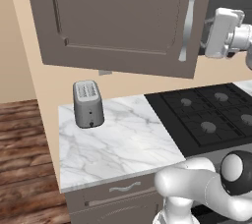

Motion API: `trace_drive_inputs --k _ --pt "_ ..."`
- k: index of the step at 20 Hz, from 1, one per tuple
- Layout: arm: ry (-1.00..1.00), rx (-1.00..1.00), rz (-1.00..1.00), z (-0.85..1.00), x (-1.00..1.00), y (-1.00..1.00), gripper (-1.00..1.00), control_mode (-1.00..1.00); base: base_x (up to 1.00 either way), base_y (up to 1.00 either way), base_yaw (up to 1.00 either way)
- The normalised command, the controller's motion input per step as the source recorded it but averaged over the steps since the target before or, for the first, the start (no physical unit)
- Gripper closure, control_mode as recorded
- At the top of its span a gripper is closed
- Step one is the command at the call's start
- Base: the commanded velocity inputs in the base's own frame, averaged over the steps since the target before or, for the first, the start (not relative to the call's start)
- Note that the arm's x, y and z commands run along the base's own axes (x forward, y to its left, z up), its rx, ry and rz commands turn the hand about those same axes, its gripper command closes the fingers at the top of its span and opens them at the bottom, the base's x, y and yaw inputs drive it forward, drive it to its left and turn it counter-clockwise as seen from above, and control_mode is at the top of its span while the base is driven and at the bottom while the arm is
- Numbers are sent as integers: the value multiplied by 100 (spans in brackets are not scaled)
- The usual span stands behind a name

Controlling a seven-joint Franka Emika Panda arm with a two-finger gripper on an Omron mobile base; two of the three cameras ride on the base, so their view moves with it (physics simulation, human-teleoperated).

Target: Move the mustard and condiment bottle from the cabinet to the dining counter.

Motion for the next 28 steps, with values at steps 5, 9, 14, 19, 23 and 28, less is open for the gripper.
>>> trace_drive_inputs --k 5,9,14,19,23,28 --pt "4 0 23 0 -37 47 -100 -100 0 0 0" --pt "6 0 27 0 -49 53 -100 -100 0 0 0" --pt "3 -1 29 0 -68 55 -100 -100 0 0 0" --pt "0 0 28 0 -90 52 -100 -100 0 0 0" --pt "0 0 26 -1 -86 61 -100 -100 0 0 0" --pt "0 -2 19 -2 -82 73 -100 -100 0 0 0"
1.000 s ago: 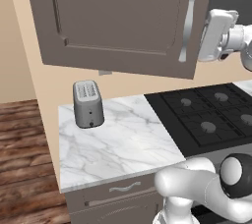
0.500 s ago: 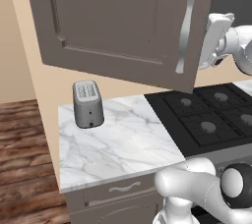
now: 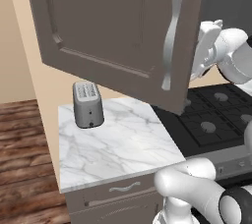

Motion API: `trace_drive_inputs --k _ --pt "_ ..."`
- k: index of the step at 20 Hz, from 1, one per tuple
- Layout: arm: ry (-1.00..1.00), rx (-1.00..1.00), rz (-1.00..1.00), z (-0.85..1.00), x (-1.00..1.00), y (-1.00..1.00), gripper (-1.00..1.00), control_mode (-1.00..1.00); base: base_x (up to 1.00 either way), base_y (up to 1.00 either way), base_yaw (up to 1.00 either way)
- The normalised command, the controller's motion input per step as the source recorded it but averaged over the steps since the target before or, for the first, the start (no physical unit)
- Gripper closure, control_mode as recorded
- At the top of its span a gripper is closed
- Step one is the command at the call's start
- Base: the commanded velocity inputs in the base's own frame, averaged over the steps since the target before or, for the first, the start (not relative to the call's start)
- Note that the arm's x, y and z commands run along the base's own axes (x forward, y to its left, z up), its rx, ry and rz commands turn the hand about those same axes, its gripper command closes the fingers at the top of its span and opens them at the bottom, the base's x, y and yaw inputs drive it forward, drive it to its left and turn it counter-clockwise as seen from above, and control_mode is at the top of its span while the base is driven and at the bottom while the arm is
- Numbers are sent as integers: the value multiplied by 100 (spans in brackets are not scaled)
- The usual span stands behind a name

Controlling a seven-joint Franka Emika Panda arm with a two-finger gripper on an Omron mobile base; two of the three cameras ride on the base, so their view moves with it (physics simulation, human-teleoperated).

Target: Move the mustard and condiment bottle from the cabinet to the dining counter.

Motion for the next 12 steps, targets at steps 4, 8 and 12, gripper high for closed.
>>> trace_drive_inputs --k 4,8,12 --pt "0 -5 13 0 -80 78 -100 -100 0 0 0" --pt "0 -7 11 0 -70 79 -100 -100 0 0 0" --pt "0 -8 9 0 -58 80 -100 -100 0 0 0"
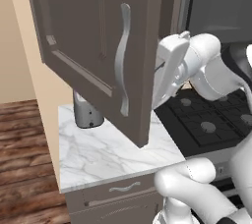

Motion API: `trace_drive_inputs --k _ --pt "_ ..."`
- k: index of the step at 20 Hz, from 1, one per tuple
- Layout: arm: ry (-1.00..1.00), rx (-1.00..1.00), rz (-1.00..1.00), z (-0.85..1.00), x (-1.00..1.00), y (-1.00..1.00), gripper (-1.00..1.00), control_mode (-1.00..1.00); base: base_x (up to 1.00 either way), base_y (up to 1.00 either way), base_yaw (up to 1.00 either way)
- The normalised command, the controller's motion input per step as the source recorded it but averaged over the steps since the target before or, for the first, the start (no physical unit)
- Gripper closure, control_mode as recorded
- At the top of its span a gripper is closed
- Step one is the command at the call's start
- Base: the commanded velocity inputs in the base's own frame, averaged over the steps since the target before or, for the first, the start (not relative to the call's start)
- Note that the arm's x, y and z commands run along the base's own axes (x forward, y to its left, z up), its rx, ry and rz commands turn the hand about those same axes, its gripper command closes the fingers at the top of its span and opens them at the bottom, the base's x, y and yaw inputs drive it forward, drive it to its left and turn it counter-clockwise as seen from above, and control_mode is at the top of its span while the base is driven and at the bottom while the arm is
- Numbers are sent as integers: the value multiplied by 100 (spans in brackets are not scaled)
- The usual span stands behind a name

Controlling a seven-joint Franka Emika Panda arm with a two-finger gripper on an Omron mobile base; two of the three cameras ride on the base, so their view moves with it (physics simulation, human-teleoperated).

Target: Move the mustard and condiment bottle from the cabinet to the dining counter.

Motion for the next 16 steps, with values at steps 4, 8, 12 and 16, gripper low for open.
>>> trace_drive_inputs --k 4,8,12,16 --pt "0 -8 7 0 -51 80 -100 -100 0 0 0" --pt "0 -9 5 0 -50 71 -100 -100 0 0 0" --pt "-2 -12 1 -4 -45 26 -100 -100 0 0 0" --pt "0 -8 0 -11 -10 2 -100 -100 0 0 0"
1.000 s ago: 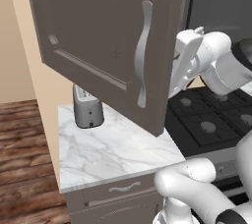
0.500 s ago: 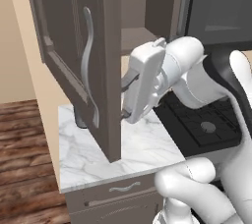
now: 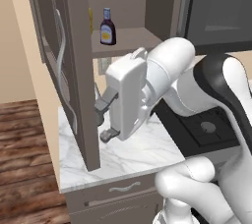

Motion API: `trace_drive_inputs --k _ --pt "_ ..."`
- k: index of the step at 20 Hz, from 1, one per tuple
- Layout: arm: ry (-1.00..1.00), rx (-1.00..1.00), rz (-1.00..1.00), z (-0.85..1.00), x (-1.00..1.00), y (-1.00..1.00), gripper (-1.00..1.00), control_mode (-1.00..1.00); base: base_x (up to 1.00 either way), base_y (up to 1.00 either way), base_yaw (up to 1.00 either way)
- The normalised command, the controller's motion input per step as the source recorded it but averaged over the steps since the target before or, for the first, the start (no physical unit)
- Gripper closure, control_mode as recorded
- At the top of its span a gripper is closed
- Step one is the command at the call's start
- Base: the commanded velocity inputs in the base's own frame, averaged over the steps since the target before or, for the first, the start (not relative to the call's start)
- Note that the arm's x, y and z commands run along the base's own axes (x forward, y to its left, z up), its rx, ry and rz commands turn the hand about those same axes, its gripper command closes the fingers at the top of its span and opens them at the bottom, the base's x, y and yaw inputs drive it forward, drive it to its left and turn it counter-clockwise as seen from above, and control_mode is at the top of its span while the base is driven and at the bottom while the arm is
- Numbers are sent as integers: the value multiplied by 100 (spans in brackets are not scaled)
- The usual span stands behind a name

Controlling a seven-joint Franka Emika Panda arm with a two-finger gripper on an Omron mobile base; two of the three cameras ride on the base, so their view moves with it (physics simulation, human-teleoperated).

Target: Move the mustard and condiment bottle from the cabinet to the dining counter.

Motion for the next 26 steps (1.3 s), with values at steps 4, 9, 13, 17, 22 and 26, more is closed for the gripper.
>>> trace_drive_inputs --k 4,9,13,17,22,26 --pt "-2 0 -3 -2 -8 -8 -100 -100 0 0 0" --pt "-1 0 -14 0 2 -38 -100 -100 0 0 0" --pt "-12 0 -18 1 0 -60 -100 -100 0 0 0" --pt "-14 -1 -17 0 2 -52 -100 -100 0 0 0" --pt "-14 -4 -18 4 18 -36 -100 -100 0 0 0" --pt "-12 -6 -22 9 34 -19 -100 -100 0 0 0"
